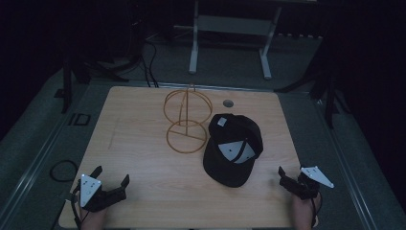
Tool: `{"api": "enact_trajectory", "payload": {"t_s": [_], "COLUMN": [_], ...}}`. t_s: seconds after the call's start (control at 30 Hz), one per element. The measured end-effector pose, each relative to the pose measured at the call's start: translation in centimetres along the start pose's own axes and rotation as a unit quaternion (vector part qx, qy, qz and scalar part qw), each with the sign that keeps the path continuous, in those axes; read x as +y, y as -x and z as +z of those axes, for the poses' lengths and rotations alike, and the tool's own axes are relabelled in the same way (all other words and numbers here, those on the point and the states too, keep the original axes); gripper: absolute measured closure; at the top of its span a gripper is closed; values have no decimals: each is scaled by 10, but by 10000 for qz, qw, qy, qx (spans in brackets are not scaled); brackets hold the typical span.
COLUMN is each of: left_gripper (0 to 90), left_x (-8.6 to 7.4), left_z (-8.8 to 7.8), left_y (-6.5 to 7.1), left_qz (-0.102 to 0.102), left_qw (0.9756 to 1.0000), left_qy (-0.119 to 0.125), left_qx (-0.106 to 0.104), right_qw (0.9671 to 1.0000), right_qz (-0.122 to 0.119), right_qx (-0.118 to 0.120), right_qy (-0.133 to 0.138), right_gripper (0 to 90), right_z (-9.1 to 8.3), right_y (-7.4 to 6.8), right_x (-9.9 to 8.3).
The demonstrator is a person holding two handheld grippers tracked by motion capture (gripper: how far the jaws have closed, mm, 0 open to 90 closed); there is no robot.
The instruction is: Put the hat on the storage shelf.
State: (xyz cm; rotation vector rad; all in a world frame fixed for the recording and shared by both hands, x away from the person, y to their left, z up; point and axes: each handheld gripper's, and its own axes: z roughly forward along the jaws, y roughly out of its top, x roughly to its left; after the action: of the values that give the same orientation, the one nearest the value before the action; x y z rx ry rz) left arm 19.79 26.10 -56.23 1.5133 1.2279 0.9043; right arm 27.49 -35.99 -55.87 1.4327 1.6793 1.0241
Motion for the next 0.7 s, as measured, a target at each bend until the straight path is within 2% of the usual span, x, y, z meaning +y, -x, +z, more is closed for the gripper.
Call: {"api": "enact_trajectory", "payload": {"t_s": [0.2,0.33,0.4,0.5,0.6,0.7], "left_gripper": [6,6,6,6,6,6], "left_x": [0,1,1,1,1,1], "left_z": [0,0,0,0,0,-1], "left_y": [0,0,0,0,0,-1], "left_qz": [11,5,-10,0,3,-32], "left_qw": [10000,10000,10000,10000,10000,10000], "left_qy": [9,35,33,15,-1,18], "left_qx": [0,-3,-6,-5,-21,-26], "right_qw": [10000,9998,9995,9994,9996,9988], "right_qz": [61,81,157,126,68,155], "right_qx": [63,155,276,335,277,458], "right_qy": [26,20,13,9,-34,-45], "right_gripper": [133,133,133,133,133,133], "right_z": [-1,-2,-3,-5,-8,-13], "right_y": [1,1,1,2,3,3], "right_x": [-1,-1,0,1,7,18]}}
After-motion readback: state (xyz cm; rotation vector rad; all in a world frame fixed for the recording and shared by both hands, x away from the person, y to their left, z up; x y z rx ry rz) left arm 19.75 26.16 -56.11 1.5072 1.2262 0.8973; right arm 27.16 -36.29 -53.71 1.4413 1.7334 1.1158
